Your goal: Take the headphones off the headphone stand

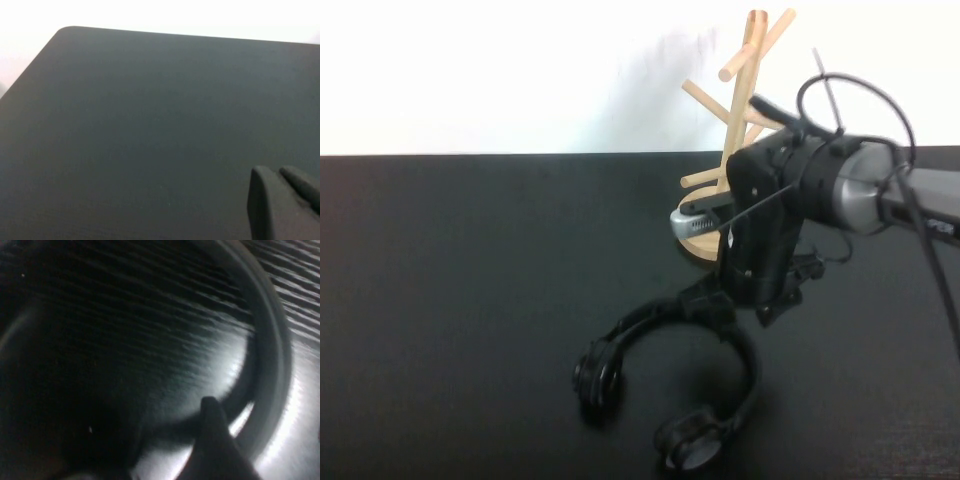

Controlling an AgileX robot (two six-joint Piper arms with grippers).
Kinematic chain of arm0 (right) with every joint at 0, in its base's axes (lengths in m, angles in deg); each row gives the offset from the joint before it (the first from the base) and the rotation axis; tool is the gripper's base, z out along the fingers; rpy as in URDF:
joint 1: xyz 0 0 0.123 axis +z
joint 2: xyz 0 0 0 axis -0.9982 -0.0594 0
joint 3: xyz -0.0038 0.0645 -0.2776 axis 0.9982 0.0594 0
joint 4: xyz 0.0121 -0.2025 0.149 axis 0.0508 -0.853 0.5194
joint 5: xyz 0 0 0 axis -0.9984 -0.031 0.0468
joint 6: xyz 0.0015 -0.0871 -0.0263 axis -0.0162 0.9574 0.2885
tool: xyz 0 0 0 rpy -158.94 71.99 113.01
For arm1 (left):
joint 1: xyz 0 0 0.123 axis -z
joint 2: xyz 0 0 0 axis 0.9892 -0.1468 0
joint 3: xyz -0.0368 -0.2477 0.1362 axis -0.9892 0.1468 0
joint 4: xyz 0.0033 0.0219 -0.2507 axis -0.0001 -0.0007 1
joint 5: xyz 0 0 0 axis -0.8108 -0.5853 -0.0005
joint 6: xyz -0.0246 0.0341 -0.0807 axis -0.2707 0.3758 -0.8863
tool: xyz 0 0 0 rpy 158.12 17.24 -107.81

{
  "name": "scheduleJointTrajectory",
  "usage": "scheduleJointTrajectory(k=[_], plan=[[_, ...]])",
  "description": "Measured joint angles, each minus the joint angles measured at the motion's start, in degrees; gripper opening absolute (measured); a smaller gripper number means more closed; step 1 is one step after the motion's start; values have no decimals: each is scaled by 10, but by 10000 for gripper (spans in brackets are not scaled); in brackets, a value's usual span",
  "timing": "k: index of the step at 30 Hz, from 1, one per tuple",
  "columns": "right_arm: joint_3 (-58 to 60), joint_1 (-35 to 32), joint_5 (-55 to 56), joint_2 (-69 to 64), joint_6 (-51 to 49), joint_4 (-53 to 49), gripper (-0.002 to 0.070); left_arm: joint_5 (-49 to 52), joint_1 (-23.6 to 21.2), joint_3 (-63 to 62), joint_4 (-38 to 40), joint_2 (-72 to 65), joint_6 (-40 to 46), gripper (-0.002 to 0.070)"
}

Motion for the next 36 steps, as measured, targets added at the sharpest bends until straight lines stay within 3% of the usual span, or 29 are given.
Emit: scheduleJointTrajectory(k=[3,7,9,24,29,36], plan=[[0,1,-42,41,4,-4,359,0,0,0,0,0,0,-4],[0,17,-113,112,6,-49,93,0,0,0,0,0,0,-4],[0,28,-135,145,3,-72,-7,0,0,0,0,0,0,-4],[0,63,-137,395,-15,-109,-6,0,0,0,0,0,0,-4],[7,63,-137,448,80,-127,-6,0,0,0,0,0,0,-4],[121,52,-113,553,86,-154,-6,0,0,0,0,0,0,-4]])
